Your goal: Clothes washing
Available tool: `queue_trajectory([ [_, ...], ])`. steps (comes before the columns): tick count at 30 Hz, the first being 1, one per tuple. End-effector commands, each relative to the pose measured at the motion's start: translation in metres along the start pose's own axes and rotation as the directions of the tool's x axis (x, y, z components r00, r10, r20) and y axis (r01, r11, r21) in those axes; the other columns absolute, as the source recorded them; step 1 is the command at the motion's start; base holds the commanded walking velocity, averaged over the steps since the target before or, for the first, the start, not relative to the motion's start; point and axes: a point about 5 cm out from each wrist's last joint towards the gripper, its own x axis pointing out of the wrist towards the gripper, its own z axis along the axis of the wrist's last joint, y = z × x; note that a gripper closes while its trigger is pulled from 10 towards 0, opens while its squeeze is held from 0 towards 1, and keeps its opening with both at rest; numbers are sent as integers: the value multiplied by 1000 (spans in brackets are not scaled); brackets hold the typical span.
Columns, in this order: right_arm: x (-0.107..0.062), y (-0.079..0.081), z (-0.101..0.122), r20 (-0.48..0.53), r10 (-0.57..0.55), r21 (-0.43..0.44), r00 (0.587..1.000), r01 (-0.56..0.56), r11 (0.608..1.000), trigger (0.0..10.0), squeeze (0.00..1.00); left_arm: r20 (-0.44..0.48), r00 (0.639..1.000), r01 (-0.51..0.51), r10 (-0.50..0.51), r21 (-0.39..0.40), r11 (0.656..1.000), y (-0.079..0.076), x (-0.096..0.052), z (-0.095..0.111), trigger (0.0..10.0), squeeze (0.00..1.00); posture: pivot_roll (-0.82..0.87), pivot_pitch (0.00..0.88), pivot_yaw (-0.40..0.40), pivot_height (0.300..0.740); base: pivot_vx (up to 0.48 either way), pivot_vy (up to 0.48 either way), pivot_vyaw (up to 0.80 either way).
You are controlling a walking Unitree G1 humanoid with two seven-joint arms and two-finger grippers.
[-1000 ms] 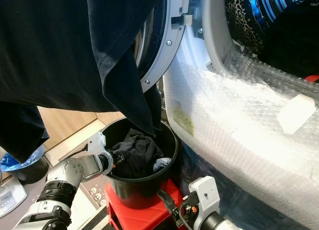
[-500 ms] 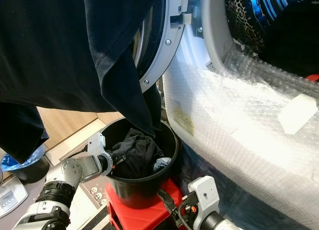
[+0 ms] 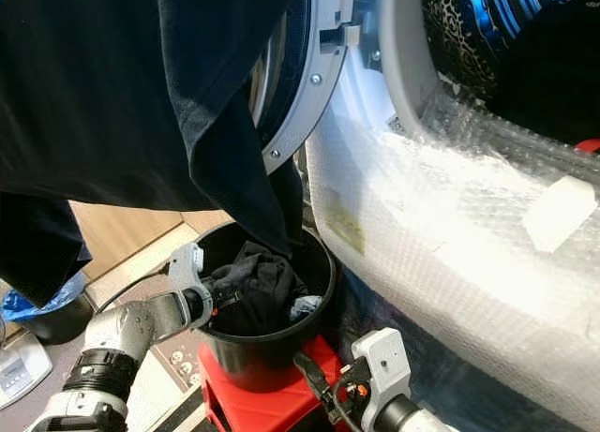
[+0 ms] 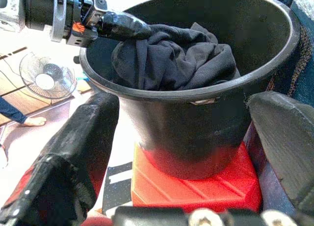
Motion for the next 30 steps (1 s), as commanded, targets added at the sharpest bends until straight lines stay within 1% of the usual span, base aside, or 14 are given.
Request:
queue_trajectory([
  [1, 2, 2, -2, -4, 4, 5, 1000, -4, 1000, 10000, 0, 83, 996, 36, -40, 48, 998, -4, -6, 9, 0, 0, -179, 93, 100, 740, 0, 0, 0],
  [3, 2, 2, -2, -4, 3, 5, 1000, -3, 1000, 10000, 0, 124, 990, 61, -70, 74, 995, -8, -9, 13, 0, 0, -178, 91, 99, 740, 0, 0, 0],
  [4, 2, 2, -2, -5, 2, 5, 1000, -2, 1000, 10000, 0, 168, 980, 85, -106, 127, 988, -12, -14, 17, 0, 0, -177, 88, 97, 740, 0, 0, 0],
  [5, 1, 1, -3, -5, 2, 4, 1000, -2, 1000, 10000, 0, 190, 973, 99, -130, 163, 982, -16, -16, 19, 1765, 0, -177, 88, 97, 740, 0, 0, 0],
  [6, 1, 1, -3, -6, 3, 4, 1000, -3, 1000, 10000, 0, 222, 961, 116, -165, 218, 969, -20, -20, 21, 10000, 0, -177, 87, 96, 740, 0, 0, 0],
  [7, 2, 1, -2, -6, 3, 4, 1000, -3, 1000, 10000, 0, 260, 944, 132, -203, 266, 955, -25, -24, 24, 10000, 0, -176, 88, 95, 740, 0, 0, 0],
  [10, 2, 0, -2, -6, 3, 3, 1000, -3, 1000, 10000, 0, 289, 926, 151, -241, 301, 942, -30, -27, 26, 10000, 0, -176, 92, 95, 740, 0, 0, 0],
  [14, 3, -4, -1, -5, 2, -3, 1000, -2, 1000, 10000, 0, 366, 853, 167, -372, 483, 860, -49, -43, 35, 10000, 0, -171, 90, 90, 740, 0, 0, 0],
  [19, 3, -7, 0, -7, 5, -11, 1000, -5, 1000, 10000, 0, 358, 760, 210, -543, 655, 726, -77, -57, 37, 10000, 0, -166, 82, 80, 740, 0, 0, 0],
  [23, 4, -9, 1, -9, 8, -17, 1000, -8, 1000, 10000, 0, 289, 723, 281, -627, 707, 649, -96, -59, 31, 10000, 0, -162, 75, 74, 740, 0, 0, 0],
  [24, 4, -10, 1, -10, 8, -19, 1000, -8, 1000, 10000, 0, 261, 704, 311, -661, 723, 616, -104, -59, 27, 10000, 0, -163, 73, 73, 740, 0, 0, 0],
  [26, 4, -12, 2, -10, 6, -23, 1000, -7, 1000, 10000, 0, 240, 683, 345, -690, 726, 594, -112, -60, 24, 10000, 0, -164, 70, 72, 740, 0, 0, 0],
  [29, 4, -14, 2, -10, 5, -28, 1000, -6, 1000, 10000, 0, 221, 668, 383, -711, 717, 582, -118, -60, 21, 10000, 0, -164, 70, 72, 740, 0, 0, 0],
  [30, 3, -16, 3, -9, 1, -30, 1000, -1, 1000, 10000, 0, 195, 645, 423, -739, 714, 558, -125, -62, 19, 10000, 0, -165, 66, 71, 740, 0, 0, 0],
])
